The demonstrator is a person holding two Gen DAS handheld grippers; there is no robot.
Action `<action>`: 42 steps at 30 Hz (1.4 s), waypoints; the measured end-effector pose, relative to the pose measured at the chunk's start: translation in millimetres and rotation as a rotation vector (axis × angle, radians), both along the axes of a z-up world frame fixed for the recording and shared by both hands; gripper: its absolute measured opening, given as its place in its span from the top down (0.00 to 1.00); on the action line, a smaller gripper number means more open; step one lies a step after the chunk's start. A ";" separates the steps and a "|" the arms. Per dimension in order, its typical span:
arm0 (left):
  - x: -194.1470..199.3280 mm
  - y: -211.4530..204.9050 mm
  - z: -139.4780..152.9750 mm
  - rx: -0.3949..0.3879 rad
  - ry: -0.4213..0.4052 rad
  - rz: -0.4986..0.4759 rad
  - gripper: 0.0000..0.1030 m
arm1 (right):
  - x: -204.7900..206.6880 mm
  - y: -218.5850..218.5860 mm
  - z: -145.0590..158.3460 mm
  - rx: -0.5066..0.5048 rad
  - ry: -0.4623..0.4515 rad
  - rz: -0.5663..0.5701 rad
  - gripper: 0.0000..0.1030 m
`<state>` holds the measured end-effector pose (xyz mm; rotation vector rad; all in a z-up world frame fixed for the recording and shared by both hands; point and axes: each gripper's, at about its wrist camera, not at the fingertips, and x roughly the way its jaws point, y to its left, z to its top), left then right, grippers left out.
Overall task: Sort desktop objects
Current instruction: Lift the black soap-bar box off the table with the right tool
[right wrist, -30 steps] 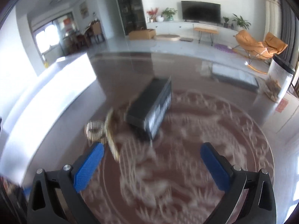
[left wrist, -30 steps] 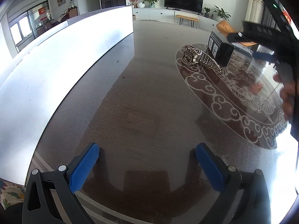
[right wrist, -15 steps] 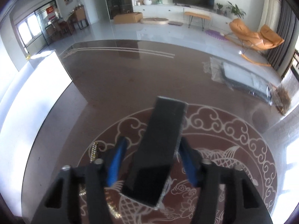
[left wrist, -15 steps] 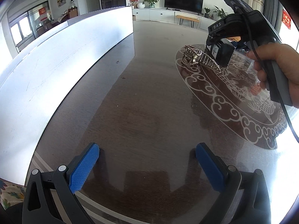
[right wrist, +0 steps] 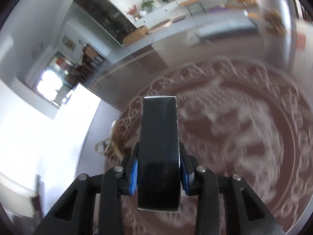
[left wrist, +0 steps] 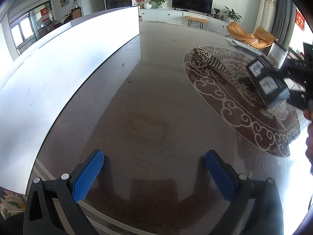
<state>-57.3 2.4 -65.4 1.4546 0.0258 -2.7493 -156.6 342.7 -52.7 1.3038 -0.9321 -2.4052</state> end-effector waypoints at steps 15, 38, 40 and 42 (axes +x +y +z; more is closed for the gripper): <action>0.8 0.5 0.1 -0.001 0.001 0.000 0.00 | 66.2 -0.8 26.6 0.348 0.030 0.019 0.05; 4.4 2.5 0.5 0.000 -0.005 -0.007 0.00 | 105.9 -21.3 2.0 0.714 0.073 0.108 0.41; 1.5 5.3 1.5 0.004 -0.042 -0.017 0.00 | 117.8 -19.9 2.2 0.704 0.095 0.099 0.41; -6.8 10.0 2.8 0.014 -0.095 -0.022 0.00 | 121.6 -19.6 2.5 0.706 0.099 0.091 0.41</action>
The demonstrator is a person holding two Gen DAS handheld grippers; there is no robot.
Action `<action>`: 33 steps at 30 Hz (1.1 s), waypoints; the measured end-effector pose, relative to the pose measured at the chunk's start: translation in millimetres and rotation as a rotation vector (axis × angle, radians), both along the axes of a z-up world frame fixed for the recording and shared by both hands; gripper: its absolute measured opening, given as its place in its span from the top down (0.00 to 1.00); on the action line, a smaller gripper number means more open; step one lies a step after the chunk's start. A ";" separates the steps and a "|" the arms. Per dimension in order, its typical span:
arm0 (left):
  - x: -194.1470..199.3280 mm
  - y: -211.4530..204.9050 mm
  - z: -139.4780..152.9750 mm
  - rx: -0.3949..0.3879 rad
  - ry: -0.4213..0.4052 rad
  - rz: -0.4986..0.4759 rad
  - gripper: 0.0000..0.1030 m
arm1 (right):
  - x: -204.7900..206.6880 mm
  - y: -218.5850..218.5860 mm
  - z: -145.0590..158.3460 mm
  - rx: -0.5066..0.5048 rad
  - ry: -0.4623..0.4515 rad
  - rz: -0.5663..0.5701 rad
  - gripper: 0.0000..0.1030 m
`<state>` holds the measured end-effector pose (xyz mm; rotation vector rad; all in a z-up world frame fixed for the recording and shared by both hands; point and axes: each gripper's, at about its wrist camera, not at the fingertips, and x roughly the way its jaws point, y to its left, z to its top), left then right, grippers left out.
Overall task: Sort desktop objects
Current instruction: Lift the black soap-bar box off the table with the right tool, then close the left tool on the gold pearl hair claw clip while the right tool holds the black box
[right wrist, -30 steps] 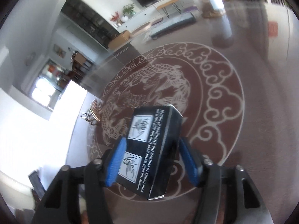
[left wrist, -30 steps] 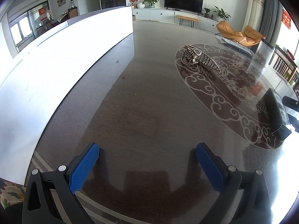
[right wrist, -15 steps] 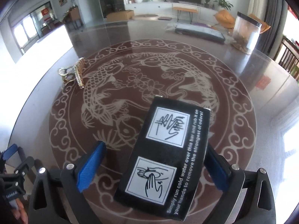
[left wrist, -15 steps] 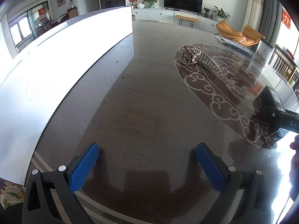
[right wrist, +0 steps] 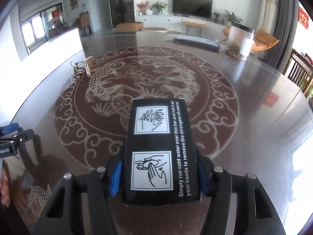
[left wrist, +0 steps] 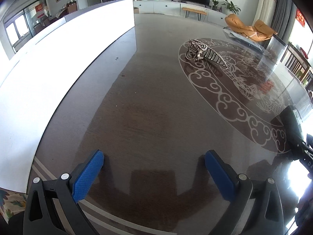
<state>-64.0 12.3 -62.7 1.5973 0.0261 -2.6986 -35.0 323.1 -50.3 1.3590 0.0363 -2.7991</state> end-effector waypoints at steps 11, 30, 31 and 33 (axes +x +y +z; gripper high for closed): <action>-122.8 50.7 5.4 0.134 -0.064 0.065 0.00 | -2.4 0.7 -1.0 -0.007 -0.001 0.004 0.38; -175.9 71.6 6.4 -0.052 0.078 -0.103 0.51 | -3.9 1.3 -2.8 -0.009 -0.001 0.006 0.38; -168.8 69.0 6.4 -0.046 0.087 -0.139 0.51 | -3.8 1.3 -2.6 -0.009 -0.001 0.006 0.38; -144.5 61.2 5.0 -0.037 0.106 -0.215 0.51 | -3.9 1.5 -2.7 -0.009 -0.001 0.006 0.38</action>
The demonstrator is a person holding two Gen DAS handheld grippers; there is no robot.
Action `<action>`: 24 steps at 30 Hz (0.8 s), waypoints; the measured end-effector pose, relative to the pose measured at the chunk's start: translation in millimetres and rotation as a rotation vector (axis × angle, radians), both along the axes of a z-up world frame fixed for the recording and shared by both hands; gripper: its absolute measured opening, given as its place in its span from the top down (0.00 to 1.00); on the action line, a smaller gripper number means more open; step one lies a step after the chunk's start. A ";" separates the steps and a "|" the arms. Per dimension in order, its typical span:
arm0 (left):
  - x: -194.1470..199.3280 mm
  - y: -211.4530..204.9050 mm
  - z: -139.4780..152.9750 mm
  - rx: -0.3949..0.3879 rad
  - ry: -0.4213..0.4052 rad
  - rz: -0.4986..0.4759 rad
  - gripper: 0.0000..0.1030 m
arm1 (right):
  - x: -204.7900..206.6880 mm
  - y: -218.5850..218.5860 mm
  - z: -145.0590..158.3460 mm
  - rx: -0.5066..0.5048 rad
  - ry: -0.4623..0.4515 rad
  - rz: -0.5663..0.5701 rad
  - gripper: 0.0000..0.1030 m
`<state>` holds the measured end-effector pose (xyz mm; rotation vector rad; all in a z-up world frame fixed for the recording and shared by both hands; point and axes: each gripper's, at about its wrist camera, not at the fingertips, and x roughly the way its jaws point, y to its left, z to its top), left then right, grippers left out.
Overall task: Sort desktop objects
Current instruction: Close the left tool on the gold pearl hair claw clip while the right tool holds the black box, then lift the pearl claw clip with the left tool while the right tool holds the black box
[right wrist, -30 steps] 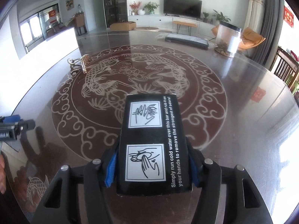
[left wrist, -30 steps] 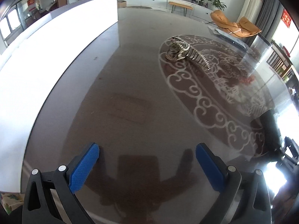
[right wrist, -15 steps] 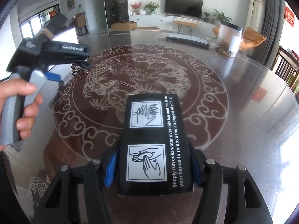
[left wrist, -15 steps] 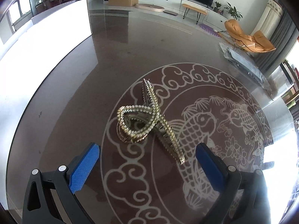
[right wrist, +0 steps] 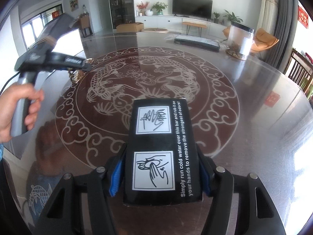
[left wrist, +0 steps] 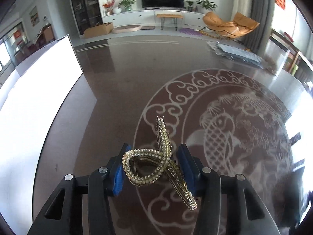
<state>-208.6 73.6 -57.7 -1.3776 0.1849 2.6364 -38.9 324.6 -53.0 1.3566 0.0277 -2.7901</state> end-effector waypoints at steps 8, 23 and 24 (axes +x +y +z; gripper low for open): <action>121.8 -35.4 1.7 0.008 0.032 -0.076 0.51 | 1.6 -13.3 0.2 0.013 0.003 0.081 0.39; 144.8 -57.1 -1.5 0.034 0.020 0.049 0.45 | 4.3 -51.5 -1.5 0.008 -0.005 0.178 0.30; 143.8 -57.9 -2.0 0.040 0.016 0.055 0.40 | 3.7 -51.5 -2.4 0.007 -0.009 0.180 0.24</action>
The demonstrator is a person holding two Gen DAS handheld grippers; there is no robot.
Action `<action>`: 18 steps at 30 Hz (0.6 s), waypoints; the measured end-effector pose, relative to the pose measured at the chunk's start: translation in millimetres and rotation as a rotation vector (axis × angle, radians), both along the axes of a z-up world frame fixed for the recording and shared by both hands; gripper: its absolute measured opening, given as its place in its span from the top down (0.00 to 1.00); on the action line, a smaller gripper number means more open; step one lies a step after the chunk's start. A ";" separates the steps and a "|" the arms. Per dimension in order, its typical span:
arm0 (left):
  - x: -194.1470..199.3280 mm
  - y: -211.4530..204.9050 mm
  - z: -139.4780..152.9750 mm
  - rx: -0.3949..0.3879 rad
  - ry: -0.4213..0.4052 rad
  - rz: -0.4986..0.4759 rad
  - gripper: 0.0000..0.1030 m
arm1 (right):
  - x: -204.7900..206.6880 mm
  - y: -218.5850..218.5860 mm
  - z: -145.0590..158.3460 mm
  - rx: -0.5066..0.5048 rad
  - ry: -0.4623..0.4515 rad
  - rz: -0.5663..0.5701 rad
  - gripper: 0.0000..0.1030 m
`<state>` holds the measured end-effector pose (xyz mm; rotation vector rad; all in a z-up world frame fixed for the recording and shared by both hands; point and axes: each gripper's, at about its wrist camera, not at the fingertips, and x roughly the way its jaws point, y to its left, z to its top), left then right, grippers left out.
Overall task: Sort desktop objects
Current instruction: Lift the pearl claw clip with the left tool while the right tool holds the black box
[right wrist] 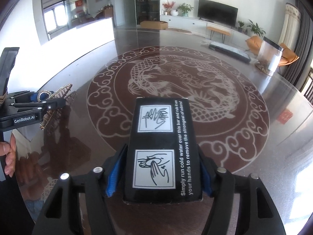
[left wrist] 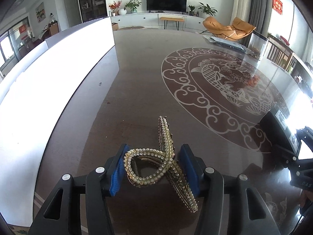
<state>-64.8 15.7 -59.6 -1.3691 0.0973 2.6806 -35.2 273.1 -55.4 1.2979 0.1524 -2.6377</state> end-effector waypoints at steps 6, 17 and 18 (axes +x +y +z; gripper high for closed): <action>-3.2 -3.6 -5.8 -0.012 -0.029 0.031 0.09 | 0.0 -0.2 -1.7 0.001 -0.007 0.011 0.17; -3.6 -8.0 -8.0 -0.012 -0.043 0.040 0.00 | 0.9 2.7 -1.1 -0.004 0.002 0.000 0.12; -3.7 -7.9 -7.8 -0.012 -0.043 0.040 0.00 | 1.9 4.0 0.4 -0.014 0.010 0.001 0.10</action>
